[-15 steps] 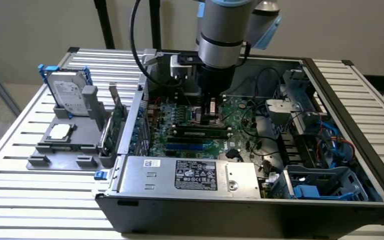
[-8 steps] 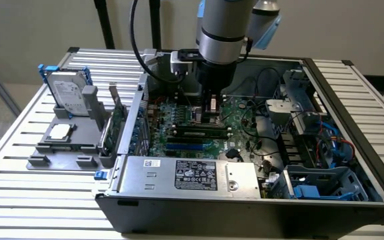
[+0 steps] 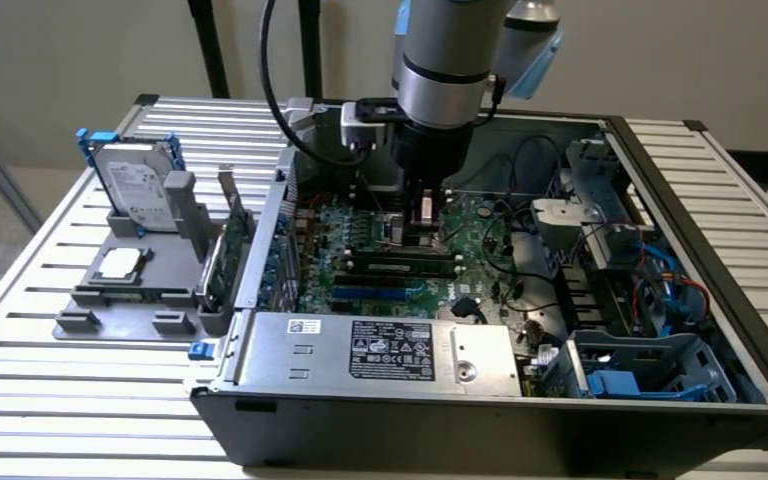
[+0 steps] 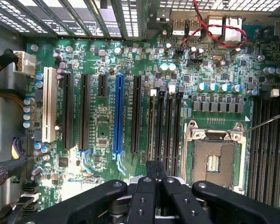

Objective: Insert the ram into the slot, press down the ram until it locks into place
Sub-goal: 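Press down the ram until it locks into place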

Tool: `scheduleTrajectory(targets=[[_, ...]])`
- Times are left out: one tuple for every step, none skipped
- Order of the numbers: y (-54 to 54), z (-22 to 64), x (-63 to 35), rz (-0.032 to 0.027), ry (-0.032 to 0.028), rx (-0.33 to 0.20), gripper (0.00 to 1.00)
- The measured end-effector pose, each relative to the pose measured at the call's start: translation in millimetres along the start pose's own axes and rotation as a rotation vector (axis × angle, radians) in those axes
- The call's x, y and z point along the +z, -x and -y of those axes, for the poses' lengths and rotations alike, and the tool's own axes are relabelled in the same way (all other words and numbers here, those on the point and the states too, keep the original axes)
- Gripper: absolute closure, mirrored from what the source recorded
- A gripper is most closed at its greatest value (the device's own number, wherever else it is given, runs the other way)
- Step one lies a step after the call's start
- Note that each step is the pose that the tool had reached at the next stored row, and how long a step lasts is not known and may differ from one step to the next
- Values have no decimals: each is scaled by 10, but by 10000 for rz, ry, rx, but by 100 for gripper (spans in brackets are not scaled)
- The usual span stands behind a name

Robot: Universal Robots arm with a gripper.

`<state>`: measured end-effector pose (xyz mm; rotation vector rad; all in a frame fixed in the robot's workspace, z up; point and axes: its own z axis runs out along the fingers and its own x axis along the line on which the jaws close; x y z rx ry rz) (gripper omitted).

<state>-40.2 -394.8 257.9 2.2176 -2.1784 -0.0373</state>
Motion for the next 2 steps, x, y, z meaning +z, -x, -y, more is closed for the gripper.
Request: scheduleTrajectory(targets=[[0, 0, 0, 1, 0, 0, 89], [0, 0, 0, 0, 0, -1, 89]])
